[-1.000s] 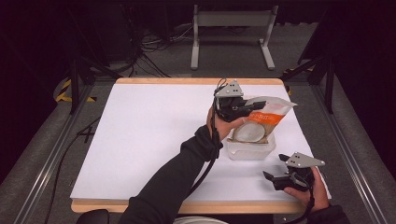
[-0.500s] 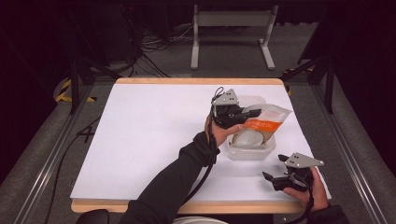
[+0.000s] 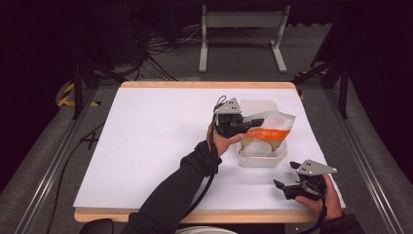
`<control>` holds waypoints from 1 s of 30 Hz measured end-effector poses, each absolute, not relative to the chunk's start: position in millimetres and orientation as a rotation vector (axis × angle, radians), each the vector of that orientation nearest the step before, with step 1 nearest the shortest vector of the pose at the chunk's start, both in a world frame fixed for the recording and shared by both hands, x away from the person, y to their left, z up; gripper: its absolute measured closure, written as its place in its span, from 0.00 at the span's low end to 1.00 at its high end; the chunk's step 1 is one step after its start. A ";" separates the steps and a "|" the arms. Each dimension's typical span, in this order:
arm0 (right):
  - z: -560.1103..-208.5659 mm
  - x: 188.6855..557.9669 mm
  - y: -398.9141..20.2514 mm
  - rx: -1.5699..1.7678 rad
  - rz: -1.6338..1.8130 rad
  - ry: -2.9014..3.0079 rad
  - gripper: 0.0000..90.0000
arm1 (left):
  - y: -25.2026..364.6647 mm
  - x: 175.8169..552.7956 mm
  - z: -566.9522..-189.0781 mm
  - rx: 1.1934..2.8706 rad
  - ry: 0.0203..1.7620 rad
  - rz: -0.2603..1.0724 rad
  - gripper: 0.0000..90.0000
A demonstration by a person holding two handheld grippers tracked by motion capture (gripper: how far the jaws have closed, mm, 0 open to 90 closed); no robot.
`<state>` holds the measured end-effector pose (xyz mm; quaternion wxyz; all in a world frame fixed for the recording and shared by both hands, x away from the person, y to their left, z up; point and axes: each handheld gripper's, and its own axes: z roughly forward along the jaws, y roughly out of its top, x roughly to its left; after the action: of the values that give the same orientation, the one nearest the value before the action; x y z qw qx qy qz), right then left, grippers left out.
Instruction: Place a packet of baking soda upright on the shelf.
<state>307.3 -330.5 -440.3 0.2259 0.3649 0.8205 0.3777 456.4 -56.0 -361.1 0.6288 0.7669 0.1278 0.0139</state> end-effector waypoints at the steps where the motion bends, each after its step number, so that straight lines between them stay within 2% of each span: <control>1: -440.3 307.3 -330.5 1.008 1.042 2.260 0.13 | -55.9 456.7 -361.9 1.759 0.298 0.027 1.00; 16: -439.6 306.8 -330.6 1.002 1.043 2.256 0.13 | -68.9 450.5 -364.6 1.804 0.253 0.030 1.00; 30: -439.8 306.6 -330.4 0.999 1.040 2.258 0.13 | -64.9 452.2 -366.0 1.809 0.256 0.044 1.00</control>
<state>306.6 -330.4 -439.8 0.2290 0.3629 0.8204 0.3778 452.2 -64.9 -366.0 0.6108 0.7838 0.1109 0.0190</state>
